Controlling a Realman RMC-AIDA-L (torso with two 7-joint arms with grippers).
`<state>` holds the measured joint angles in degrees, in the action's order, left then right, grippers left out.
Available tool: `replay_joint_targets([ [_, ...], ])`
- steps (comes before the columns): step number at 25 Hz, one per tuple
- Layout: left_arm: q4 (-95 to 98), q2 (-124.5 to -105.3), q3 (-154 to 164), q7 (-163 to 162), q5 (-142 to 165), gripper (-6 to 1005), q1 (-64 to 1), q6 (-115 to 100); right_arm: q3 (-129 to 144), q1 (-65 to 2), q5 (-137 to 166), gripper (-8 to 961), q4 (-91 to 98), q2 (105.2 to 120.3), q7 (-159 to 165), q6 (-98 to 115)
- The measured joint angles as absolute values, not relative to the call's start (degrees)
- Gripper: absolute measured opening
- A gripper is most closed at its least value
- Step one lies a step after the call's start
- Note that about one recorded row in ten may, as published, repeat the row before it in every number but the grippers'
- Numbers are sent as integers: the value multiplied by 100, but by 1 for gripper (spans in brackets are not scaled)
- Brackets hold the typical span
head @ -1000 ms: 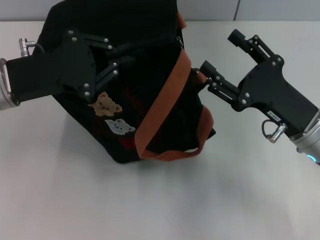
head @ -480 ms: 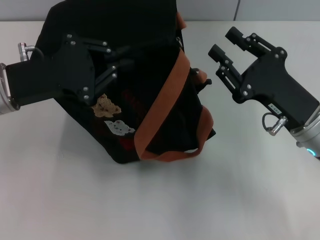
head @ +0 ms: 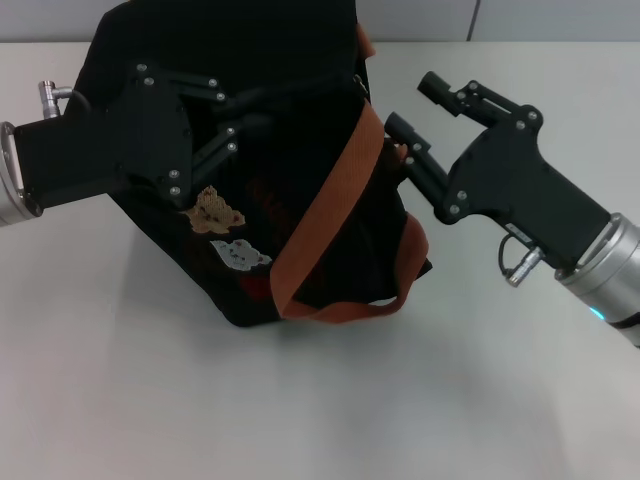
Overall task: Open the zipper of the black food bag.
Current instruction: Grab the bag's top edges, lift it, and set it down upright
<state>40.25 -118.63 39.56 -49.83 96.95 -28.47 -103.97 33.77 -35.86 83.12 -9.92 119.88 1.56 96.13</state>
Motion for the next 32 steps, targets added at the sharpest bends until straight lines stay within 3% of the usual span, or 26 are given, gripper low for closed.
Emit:
replay_joint_targets([
  [32,3867,-11865,3957,-4896,9607,99,-2795,-10611,3085,-3923,8711,414,-1219,11988,-35,9331],
])
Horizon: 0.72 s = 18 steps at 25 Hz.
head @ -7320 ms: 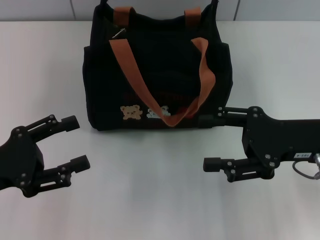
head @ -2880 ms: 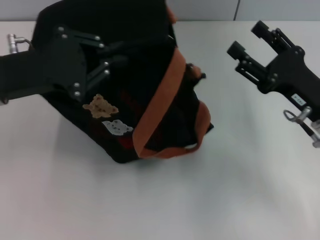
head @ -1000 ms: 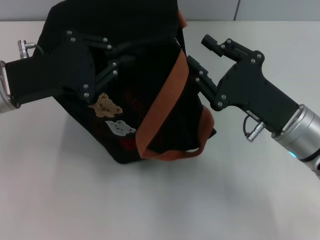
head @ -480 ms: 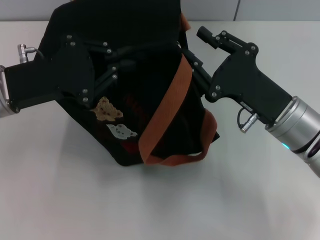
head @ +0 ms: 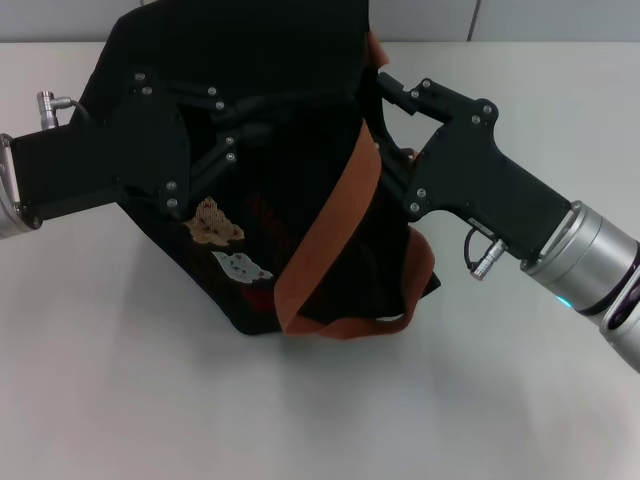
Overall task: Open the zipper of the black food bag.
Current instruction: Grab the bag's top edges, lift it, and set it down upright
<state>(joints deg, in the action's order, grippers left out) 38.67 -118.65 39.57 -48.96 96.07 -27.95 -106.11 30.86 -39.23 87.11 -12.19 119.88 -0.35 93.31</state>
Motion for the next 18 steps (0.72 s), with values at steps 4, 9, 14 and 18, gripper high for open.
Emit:
replay_joint_targets([
  [4,3856,-11865,3961,-4895,9606,99,-2797,-10611,3057,-4002,8729,413,-1281,11988,-36,9325],
  [9,3796,-11865,3963,-4893,9606,99,-2807,-10611,3052,-4081,8729,412,-1352,11988,-36,9313],
  [14,3797,-11865,3963,-4886,9606,100,-2800,-10622,3050,-4122,8729,406,-1356,11988,-36,9311],
  [18,3758,-11873,3963,-4883,9606,100,-2800,-10625,3049,-4140,8735,307,-1354,11988,-36,9305],
])
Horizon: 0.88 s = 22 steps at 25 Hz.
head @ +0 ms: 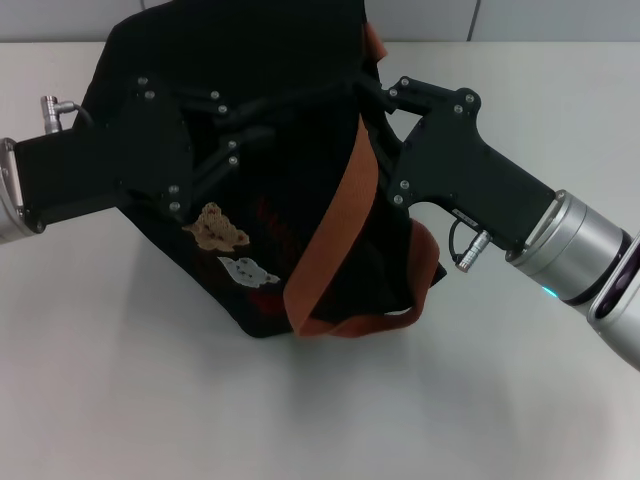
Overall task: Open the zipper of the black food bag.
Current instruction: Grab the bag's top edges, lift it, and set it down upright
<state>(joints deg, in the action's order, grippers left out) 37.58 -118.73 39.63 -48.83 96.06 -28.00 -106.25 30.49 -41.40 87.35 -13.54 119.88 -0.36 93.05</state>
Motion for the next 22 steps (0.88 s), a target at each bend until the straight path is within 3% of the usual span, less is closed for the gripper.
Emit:
replay_joint_targets([
  [2,3698,-11874,3963,-4846,9606,100,-2812,-10626,3049,-4140,8737,242,-1353,11988,-36,9295],
  [22,3637,-11872,3987,-4753,9546,100,-2799,-10617,3050,-4093,8962,252,-1350,11988,-22,9287],
])
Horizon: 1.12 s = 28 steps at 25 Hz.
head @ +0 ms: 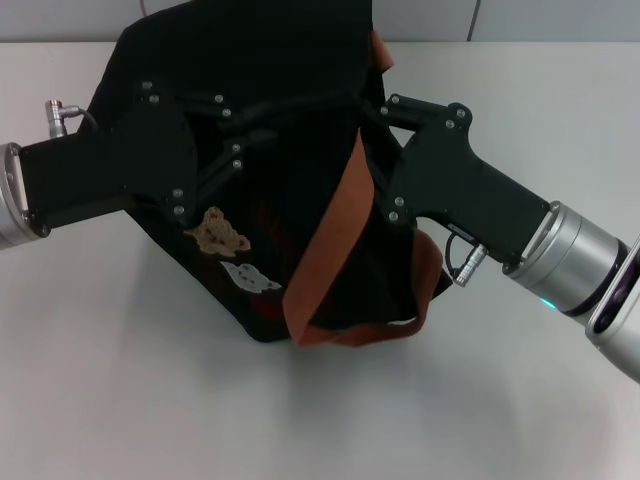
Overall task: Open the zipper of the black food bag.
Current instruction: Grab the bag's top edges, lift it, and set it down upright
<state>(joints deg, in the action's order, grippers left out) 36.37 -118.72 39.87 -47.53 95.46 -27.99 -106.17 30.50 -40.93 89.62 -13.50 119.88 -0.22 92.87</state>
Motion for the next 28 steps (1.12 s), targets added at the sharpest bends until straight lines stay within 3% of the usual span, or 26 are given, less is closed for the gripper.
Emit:
replay_joint_targets([
  [3,3638,-11865,3982,-4753,9536,100,-2796,-10590,2979,-4030,8956,253,-1357,11989,-23,9236],
  [10,3559,-11865,4024,-4752,9519,100,-2800,-10597,2557,-3988,8968,378,-1480,11989,-25,9074],
  [28,3497,-11860,4018,-4689,9521,100,-2802,-10572,1935,-3797,8969,376,-1681,11988,27,8945],
])
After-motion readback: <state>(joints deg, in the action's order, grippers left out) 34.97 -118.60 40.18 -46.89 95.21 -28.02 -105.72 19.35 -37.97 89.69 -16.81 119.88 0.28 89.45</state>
